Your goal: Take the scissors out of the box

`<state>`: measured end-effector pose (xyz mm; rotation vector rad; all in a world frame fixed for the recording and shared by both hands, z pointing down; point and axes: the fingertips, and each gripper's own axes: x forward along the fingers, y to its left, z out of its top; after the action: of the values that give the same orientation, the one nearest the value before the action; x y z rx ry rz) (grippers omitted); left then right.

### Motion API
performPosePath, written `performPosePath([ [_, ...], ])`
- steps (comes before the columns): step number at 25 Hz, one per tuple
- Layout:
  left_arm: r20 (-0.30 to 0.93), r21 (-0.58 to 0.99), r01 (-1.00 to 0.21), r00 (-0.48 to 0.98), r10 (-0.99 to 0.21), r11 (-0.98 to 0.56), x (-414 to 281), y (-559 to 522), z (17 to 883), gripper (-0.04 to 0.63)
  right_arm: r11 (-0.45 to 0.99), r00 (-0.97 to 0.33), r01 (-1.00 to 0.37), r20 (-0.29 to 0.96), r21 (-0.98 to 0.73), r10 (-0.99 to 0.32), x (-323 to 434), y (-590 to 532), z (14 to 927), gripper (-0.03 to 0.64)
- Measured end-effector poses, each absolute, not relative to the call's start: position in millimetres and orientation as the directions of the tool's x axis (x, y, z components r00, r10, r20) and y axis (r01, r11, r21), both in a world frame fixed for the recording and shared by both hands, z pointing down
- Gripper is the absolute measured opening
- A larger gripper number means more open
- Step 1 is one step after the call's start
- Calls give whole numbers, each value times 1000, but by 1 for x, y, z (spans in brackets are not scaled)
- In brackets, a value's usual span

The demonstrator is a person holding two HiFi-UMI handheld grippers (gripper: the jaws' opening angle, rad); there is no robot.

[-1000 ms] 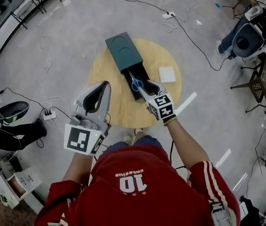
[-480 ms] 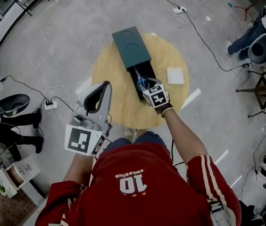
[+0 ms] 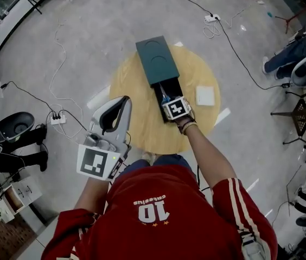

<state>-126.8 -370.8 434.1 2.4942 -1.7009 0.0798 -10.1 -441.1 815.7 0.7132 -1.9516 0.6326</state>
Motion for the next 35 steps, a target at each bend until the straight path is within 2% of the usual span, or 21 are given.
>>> performPosePath([
  [3,114,73,-934,355,-928,-349,-132,-372,436,3,694,-374,-702,912,-159,-169,-11,-435,827,141],
  [16,120,76,-938,345,-931,-338,-137,-371,437,3,693,-322,-710,933,-126,-159,-4,-428,839,91],
  [20,120,76,-937,347,-930,-340,-136,-369,437,3,668,-333,-735,920,-115,-208,-4,-436,835,89],
  [35,84,61,-930,366,-927,-361,-131,-352,421,3,642,-351,-758,901,-114,-254,10,-428,793,87],
])
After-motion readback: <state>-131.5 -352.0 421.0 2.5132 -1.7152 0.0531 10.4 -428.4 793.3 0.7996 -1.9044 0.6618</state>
